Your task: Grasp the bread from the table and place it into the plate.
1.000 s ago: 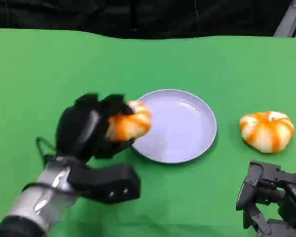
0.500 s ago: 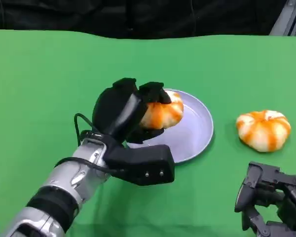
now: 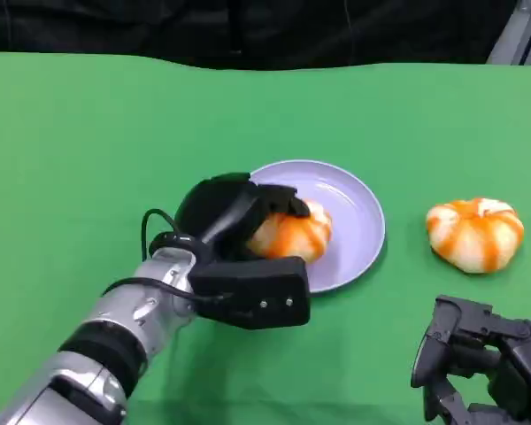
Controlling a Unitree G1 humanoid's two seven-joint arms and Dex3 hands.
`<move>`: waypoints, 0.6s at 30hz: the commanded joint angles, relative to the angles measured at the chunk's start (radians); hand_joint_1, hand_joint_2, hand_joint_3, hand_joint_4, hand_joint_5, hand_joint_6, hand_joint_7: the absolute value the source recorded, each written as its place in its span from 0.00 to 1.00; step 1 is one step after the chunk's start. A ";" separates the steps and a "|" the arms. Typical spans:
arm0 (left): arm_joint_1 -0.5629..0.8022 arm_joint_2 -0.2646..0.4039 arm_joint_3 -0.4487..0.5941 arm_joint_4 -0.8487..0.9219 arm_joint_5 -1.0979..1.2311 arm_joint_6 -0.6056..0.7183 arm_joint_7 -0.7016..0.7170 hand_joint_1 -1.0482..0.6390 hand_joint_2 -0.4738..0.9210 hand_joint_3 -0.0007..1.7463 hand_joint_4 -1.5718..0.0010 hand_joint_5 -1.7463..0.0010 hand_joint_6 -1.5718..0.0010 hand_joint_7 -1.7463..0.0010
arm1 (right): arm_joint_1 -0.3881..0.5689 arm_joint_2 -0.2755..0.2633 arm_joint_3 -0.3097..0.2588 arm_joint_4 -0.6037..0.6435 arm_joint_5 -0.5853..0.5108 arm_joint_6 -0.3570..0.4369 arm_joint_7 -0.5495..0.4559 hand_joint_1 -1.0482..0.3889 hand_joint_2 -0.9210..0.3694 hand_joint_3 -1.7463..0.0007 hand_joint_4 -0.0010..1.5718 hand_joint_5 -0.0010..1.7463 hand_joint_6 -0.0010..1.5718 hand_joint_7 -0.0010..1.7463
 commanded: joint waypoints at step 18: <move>0.049 0.077 -0.013 -0.175 -0.023 0.048 -0.126 0.00 1.00 0.52 1.00 1.00 1.00 1.00 | -0.002 -0.001 -0.003 0.004 0.002 -0.012 -0.004 0.73 0.21 0.38 0.49 1.00 0.45 0.88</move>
